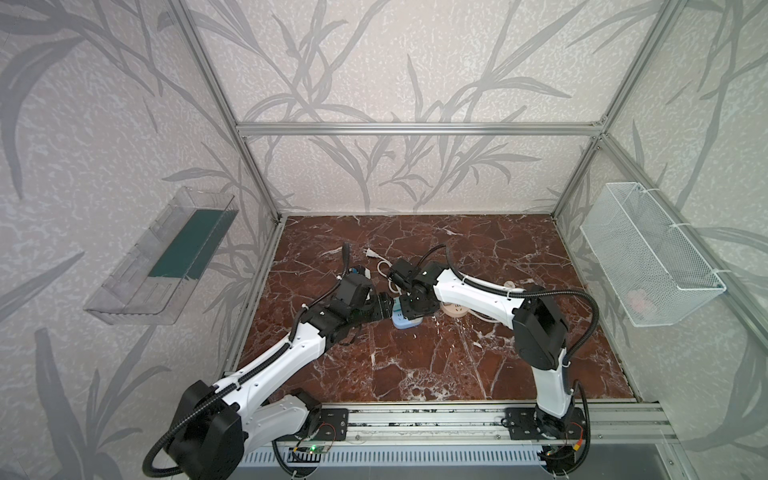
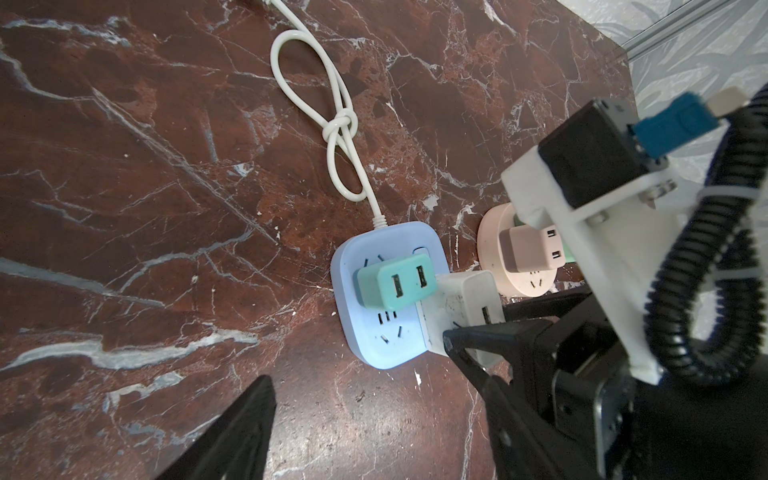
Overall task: Insert the plug
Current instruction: 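Push the white charger fully into the socket with the right gripper, then open the right gripper and lift it off the white charger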
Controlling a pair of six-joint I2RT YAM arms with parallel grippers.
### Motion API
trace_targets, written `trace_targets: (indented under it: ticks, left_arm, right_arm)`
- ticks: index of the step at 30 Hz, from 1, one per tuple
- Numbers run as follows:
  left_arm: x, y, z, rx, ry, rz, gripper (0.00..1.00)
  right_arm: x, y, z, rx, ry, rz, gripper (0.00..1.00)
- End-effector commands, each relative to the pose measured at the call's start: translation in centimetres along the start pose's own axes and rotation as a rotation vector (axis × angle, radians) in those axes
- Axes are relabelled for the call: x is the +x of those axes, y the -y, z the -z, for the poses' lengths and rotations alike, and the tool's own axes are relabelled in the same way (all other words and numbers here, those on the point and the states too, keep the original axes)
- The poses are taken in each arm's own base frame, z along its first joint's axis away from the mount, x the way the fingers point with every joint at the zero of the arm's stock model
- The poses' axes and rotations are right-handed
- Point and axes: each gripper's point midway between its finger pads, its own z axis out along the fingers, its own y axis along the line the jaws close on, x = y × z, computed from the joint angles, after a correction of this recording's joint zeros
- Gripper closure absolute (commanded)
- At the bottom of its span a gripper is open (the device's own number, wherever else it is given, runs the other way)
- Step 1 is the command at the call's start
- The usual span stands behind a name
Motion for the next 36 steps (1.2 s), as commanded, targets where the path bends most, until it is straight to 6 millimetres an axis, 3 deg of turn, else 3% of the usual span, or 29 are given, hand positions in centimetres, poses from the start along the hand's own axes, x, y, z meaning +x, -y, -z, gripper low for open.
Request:
trace_targets:
  ticks: [1, 3, 6, 13, 18, 22, 27, 32, 36]
  left_arm:
    - [0.0, -0.2, 0.5, -0.004, 0.017, -0.003, 0.22]
    - [0.0, -0.2, 0.5, -0.005, 0.016, -0.003, 0.22]
    - [0.0, -0.2, 0.6, -0.006, 0.018, -0.003, 0.22]
    - [-0.9, -0.5, 1.5, -0.042, 0.045, -0.021, 0.15]
    - [-3.2, -2.1, 3.4, -0.179, 0.13, -0.037, 0.05]
    - [-5.9, -3.8, 5.5, -0.336, 0.241, -0.063, 0.01]
    - [-9.2, -5.0, 7.4, -0.461, 0.441, -0.135, 0.01]
    - [-11.2, -5.1, 8.3, -0.46, 0.706, -0.278, 0.01]
    - [-12.5, -9.2, 10.7, -0.706, 0.843, -0.314, 0.01]
  right_arm:
    - [1.5, 0.1, -0.3, -0.001, -0.039, -0.009, 0.75]
    - [1.1, 0.0, 0.6, -0.017, -0.01, -0.004, 0.55]
    - [0.6, -0.2, 1.9, -0.043, 0.031, 0.001, 0.4]
    - [0.3, 0.1, 5.1, -0.08, 0.095, 0.026, 0.26]
    - [0.3, 1.5, 9.0, -0.117, 0.229, 0.11, 0.0]
    - [0.0, 4.1, 12.2, -0.13, 0.382, 0.122, 0.01]
    - [-0.6, 9.6, 15.7, -0.062, 0.541, 0.064, 0.01]
    - [-0.4, 14.1, 17.0, 0.018, 0.603, 0.005, 0.01]
    - [0.1, 15.7, 17.0, 0.049, 0.6, -0.021, 0.01]
